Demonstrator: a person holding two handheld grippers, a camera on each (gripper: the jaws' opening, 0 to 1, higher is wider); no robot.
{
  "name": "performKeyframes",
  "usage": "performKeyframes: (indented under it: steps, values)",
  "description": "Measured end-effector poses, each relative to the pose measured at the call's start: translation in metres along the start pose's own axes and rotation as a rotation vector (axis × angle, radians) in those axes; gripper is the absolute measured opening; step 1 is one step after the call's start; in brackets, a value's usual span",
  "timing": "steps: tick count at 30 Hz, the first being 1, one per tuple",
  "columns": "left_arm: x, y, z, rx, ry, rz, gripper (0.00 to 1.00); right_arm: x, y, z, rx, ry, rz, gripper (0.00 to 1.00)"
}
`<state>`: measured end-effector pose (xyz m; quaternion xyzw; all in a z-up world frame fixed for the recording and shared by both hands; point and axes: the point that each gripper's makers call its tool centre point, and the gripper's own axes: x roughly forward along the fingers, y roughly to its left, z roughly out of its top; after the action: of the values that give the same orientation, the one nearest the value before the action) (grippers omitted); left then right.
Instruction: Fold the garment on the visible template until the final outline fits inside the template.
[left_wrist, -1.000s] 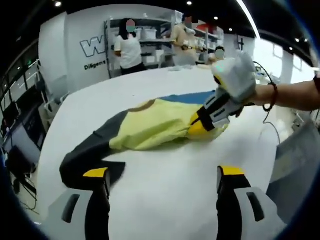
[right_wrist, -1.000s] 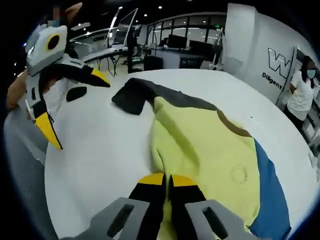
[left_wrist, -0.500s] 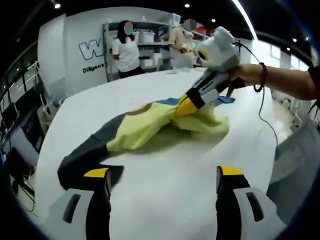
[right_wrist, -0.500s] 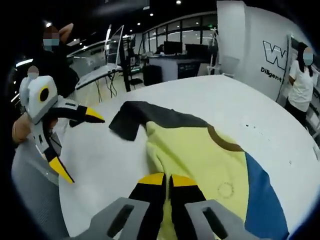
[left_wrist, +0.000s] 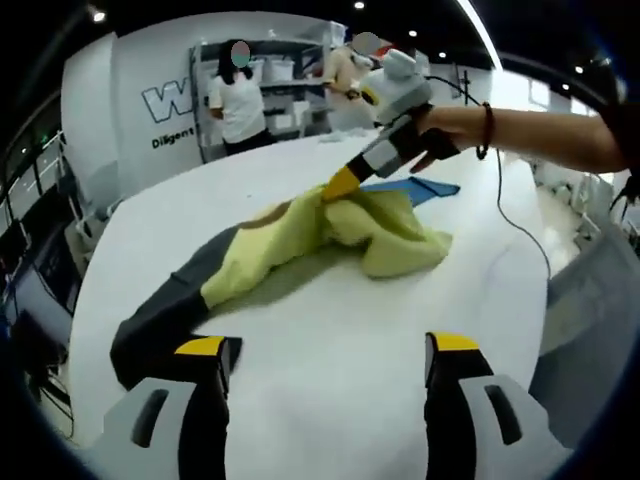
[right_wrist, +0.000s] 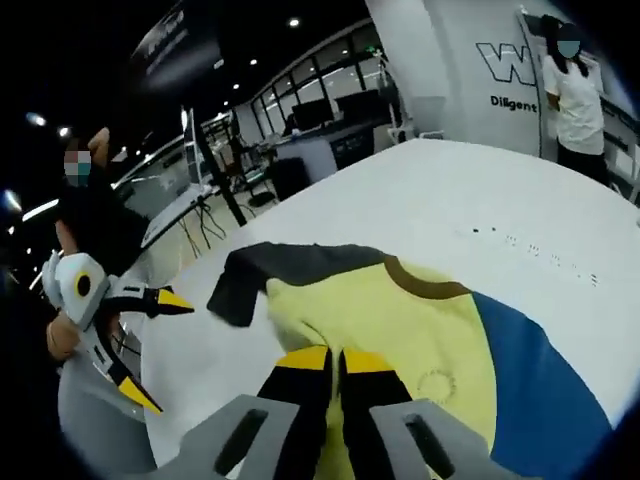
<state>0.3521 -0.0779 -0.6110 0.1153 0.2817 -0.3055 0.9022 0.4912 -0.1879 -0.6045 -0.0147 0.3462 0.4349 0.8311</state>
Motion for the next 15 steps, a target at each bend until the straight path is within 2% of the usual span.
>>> performKeyframes:
  steps: [4, 10, 15]
  values:
    - [0.002, 0.000, -0.001, -0.007, 0.001, 0.003, 0.75, 0.006, -0.014, 0.000, -0.015, 0.003, -0.030, 0.00]
    - [0.005, -0.002, -0.006, -0.011, 0.012, -0.006, 0.74, 0.018, -0.038, -0.011, -0.010, 0.038, -0.089, 0.00]
    - [0.006, -0.001, -0.007, -0.020, 0.014, -0.003, 0.73, 0.024, -0.048, -0.022, -0.097, 0.088, -0.141, 0.00]
